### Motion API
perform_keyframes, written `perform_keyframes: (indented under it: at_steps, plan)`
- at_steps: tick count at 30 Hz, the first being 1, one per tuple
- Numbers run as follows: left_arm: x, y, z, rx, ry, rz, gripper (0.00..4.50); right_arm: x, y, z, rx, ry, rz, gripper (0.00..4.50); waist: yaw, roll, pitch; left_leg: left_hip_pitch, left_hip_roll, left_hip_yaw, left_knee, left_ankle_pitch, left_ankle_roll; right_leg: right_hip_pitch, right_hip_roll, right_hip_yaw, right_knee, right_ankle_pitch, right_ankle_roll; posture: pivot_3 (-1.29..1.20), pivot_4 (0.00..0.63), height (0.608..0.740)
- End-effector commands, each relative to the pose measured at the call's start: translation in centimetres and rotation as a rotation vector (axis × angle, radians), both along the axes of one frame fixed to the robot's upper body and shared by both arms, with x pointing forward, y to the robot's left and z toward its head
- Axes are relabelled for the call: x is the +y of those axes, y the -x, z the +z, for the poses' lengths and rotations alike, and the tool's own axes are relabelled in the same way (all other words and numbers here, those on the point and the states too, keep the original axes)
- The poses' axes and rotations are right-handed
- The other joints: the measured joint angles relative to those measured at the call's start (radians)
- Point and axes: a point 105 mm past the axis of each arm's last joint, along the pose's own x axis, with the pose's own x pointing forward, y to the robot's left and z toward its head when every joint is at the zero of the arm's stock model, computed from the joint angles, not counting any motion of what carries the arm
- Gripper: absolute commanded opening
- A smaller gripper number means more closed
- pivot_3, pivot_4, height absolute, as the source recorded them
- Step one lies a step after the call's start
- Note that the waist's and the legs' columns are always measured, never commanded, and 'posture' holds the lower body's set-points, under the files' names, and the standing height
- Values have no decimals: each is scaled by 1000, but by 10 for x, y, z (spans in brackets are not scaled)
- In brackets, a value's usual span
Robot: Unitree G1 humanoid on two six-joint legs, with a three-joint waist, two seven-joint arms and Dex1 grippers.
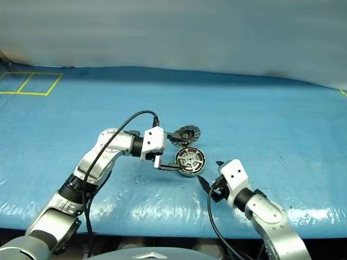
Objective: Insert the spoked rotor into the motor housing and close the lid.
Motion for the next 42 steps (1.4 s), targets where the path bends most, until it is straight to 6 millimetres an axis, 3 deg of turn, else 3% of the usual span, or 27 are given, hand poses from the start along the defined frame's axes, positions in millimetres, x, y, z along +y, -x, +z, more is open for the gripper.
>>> perform_keyframes:
  at_steps: [1,4,10,13,17,23,24,32,42]
  plan:
    - [2,-8,8,-49,7,31,4075,-1,-2,6,-33,-1,-1,4202,1,0,0,0,0,0,0,0,0,0,0,0,0,0,0,0,150,740]
    - [2,-3,3,-61,-21,1,4075,1,-4,7,-40,1,4,4202,1,0,0,0,0,0,0,0,0,0,0,0,-1,0,0,0,150,740]
    - [5,0,10,-47,103,21,4075,5,-11,30,-128,-86,-13,4202,-1,0,0,0,0,0,0,0,0,0,0,0,0,0,0,0,150,740]
    - [10,7,4,10,165,44,4129,19,-14,30,-136,-100,38,3566,-2,0,0,0,0,0,0,0,0,0,0,0,0,0,0,0,150,740]
    - [19,14,-5,66,202,89,4129,29,-23,31,-148,-127,58,2249,-1,0,0,0,1,0,-1,0,0,-1,0,0,0,0,1,0,150,740]
    - [38,7,-11,93,262,223,4129,45,-38,21,-130,-112,105,202,0,0,0,0,0,0,0,0,0,0,0,0,0,0,-1,0,150,740]
    - [40,6,-11,99,267,242,4129,46,-41,19,-123,-109,110,31,0,0,0,0,0,0,0,0,0,0,0,0,0,0,0,0,150,740]
    - [60,0,-11,154,297,349,4129,47,-55,-1,-55,-56,125,31,-1,0,0,0,0,0,-1,0,0,-1,0,0,0,2,2,0,150,740]
    - [70,-21,1,144,361,472,4129,50,-50,-22,4,4,159,31,-1,0,0,1,0,0,-2,0,0,0,0,0,0,2,2,0,150,740]
